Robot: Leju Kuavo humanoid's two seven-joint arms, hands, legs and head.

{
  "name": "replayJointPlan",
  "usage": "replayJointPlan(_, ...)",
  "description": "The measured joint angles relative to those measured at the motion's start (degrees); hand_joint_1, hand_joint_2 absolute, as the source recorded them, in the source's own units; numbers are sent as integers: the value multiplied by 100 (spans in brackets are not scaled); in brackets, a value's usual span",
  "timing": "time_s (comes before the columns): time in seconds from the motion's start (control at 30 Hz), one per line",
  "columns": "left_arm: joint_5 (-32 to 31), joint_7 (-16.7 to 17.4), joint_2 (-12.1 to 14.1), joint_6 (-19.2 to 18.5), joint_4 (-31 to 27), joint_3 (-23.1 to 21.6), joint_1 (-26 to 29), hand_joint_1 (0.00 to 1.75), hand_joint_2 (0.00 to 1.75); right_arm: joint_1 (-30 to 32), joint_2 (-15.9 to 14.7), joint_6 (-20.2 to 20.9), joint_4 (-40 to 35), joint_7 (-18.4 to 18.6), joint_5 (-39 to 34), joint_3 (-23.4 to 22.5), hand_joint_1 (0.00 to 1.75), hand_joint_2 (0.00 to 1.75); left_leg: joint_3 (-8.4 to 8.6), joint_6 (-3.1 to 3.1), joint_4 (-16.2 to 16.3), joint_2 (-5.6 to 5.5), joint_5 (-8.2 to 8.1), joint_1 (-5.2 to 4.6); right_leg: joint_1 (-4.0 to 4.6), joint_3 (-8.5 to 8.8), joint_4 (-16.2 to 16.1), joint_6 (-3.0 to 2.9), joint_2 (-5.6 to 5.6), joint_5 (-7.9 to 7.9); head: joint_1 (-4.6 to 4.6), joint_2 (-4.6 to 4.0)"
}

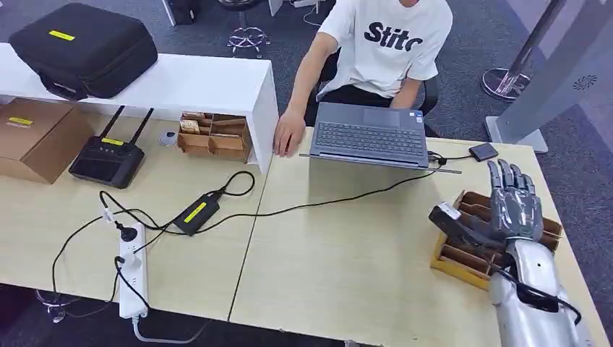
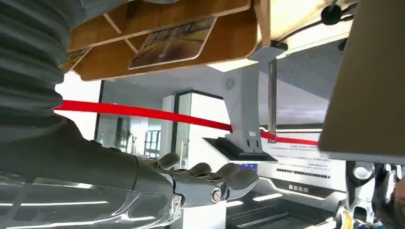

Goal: Pass the card to the sensor for recognition and then transmit it.

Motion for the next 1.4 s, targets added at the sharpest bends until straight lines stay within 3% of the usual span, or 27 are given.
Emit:
replayJointPlan(0.9, 129, -20, -2, 2, 11, -9, 0, 0, 175, -38, 79, 35, -48, 9, 0, -147, 0, 175, 0, 0, 0, 0, 0, 0, 1, -1, 0, 0, 0, 0, 0, 0)
replayJointPlan(0.93, 136, -20, -2, 4, 11, -9, 0, 0, 175, -38, 81, 39, -48, 9, 0, -147, 7, 175, 0, 0, 0, 0, 0, 0, 0, -1, 0, 0, 0, 0, 0, 0)
replayJointPlan(0.97, 142, -20, -2, 4, 11, -9, 0, 0, 175, -37, 83, 50, -46, 9, 2, -147, 26, 175, 0, 0, 0, 0, 0, 1, 1, -1, 0, 0, 0, 0, 0, 0)
replayJointPlan(1.0, 151, -20, -2, 4, 11, -9, 0, 0, 175, -37, 85, 61, -46, 9, 2, -147, 145, 175, 0, 0, 0, 0, 0, 1, 1, -1, 0, 0, 0, 0, 0, 0)
replayJointPlan(1.03, 155, -20, -2, 4, 11, -11, 0, 0, 175, -37, 87, 79, -46, 9, 4, -147, 168, 175, 1, 0, 0, 0, 0, 1, 1, -1, 0, 0, 0, 0, 0, 0)
replayJointPlan(1.1, 168, -20, -4, 4, 11, -15, 0, 0, 175, -37, 94, 107, -37, 9, 9, -147, 175, 175, 1, 0, 0, 0, 0, 0, 1, -1, 0, 0, 0, 0, 0, 0)
replayJointPlan(1.4, 219, -20, -2, 4, 11, -83, -2, 0, 175, -29, 96, 136, 83, 9, 11, -147, 175, 175, 1, 0, 0, 0, 0, 0, 0, -1, 0, 0, 0, 0, 0, 0)
